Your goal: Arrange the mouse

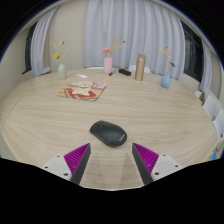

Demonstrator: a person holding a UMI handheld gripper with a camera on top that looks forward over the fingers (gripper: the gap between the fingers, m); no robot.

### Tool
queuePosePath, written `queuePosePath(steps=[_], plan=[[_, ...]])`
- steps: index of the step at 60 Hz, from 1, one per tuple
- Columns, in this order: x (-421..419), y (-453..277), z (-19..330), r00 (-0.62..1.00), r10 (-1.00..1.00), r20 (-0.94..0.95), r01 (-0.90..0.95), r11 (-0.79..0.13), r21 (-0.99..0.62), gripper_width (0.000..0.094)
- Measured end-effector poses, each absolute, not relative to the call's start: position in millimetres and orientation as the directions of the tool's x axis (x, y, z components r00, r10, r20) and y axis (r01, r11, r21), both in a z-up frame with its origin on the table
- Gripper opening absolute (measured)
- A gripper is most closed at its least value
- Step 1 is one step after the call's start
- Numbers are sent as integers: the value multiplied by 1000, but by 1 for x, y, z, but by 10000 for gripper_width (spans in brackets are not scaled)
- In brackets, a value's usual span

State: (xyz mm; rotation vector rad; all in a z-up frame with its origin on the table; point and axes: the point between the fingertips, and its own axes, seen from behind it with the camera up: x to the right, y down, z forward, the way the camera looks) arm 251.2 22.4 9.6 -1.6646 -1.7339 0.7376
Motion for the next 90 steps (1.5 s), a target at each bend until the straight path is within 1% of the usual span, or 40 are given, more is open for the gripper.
queuePosePath(steps=[10,11,15,23,32,42,46,48,50,51,52,56,63,66,68,71,75,83,86,90], plan=[[212,36,-5,10,997,77,653,52,-755,859],[209,35,-5,9,997,74,653,50,-755,870],[196,35,-8,17,998,53,650,29,-759,856],[172,43,-8,29,997,71,640,35,-767,858],[151,47,-10,47,998,51,640,9,-768,858],[130,50,-10,30,998,58,631,25,-775,841],[126,48,-12,29,999,38,636,11,-772,782],[124,47,-13,26,999,27,639,4,-769,718],[124,44,-14,19,1000,11,643,-3,-766,622],[123,44,-14,18,1000,12,643,-3,-766,561],[123,45,-14,21,1000,19,645,1,-764,480],[125,47,-14,38,998,44,655,9,-756,451],[124,47,-12,63,997,44,669,-9,-743,356],[126,43,-10,66,998,20,682,-30,-731,352],[125,39,-5,71,997,4,687,-46,-726,350],[120,31,16,67,998,-23,677,-62,-734,350],[96,16,55,55,997,-53,639,-76,-765,351],[21,-27,130,3,997,-82,545,-71,-836,350],[-11,-46,145,-15,996,-91,516,-70,-854,350],[-51,-77,150,-53,994,-90,493,-52,-869,350]])
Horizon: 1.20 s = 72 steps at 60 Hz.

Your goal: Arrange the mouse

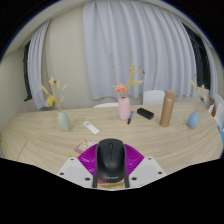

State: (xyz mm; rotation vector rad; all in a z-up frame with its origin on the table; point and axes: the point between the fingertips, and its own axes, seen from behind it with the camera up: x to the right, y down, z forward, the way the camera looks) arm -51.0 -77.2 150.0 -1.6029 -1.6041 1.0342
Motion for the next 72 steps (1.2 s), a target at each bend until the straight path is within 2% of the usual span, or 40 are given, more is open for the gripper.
queuePosePath(steps=[7,18,24,30,32,35,38,47,54,63,72], plan=[[-103,-118,109,-60,992,-110,548,-60,-834,349],[-121,-140,14,-33,995,-97,657,-51,-752,355],[-117,-141,-12,-13,996,-87,683,-54,-728,405],[-117,-140,-12,-51,999,-14,659,23,-752,493],[-117,-139,-12,-67,998,20,657,59,-752,608],[-117,-130,-7,-51,997,65,655,83,-751,885],[-115,-126,3,-34,997,72,649,77,-757,832],[-77,-121,54,-16,1000,-7,632,4,-775,855],[-16,-104,92,-14,1000,-24,625,-10,-780,854],[79,-72,116,-10,999,-35,657,-20,-754,858],[160,-35,137,-21,1000,0,654,14,-756,859]])
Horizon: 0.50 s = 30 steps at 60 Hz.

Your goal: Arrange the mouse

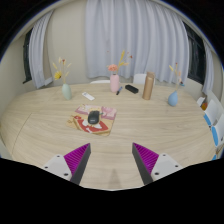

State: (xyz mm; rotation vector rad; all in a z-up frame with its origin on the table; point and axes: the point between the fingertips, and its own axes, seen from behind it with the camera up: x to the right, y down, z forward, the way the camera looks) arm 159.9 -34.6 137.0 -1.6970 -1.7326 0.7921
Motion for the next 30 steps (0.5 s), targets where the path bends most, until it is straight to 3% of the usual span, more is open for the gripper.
queuePosePath(steps=[14,30], plan=[[249,8,148,-10,1000,7,664,12,-748,861],[279,45,153,-6,998,58,648,48,-760,857]])
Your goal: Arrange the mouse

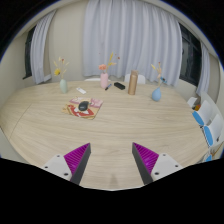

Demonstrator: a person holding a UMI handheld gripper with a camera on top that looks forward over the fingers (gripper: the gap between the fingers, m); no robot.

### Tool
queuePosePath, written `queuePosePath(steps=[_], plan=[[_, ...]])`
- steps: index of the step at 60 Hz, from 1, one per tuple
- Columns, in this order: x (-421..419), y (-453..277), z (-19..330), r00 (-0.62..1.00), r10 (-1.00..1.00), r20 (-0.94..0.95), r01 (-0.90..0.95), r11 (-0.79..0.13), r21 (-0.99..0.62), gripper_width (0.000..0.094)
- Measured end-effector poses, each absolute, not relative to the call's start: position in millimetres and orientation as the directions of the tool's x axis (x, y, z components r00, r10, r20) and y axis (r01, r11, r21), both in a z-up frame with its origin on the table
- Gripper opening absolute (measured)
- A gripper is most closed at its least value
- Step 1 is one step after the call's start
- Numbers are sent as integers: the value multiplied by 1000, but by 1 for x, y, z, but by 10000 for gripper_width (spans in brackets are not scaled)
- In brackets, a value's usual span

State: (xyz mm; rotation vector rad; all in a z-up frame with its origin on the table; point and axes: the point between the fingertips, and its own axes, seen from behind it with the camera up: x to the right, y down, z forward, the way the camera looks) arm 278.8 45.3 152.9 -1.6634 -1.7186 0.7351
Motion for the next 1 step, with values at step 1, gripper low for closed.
queuePosePath(steps=[1], plan=[[279,48,154,-4,998,61,646,49,-762,859]])
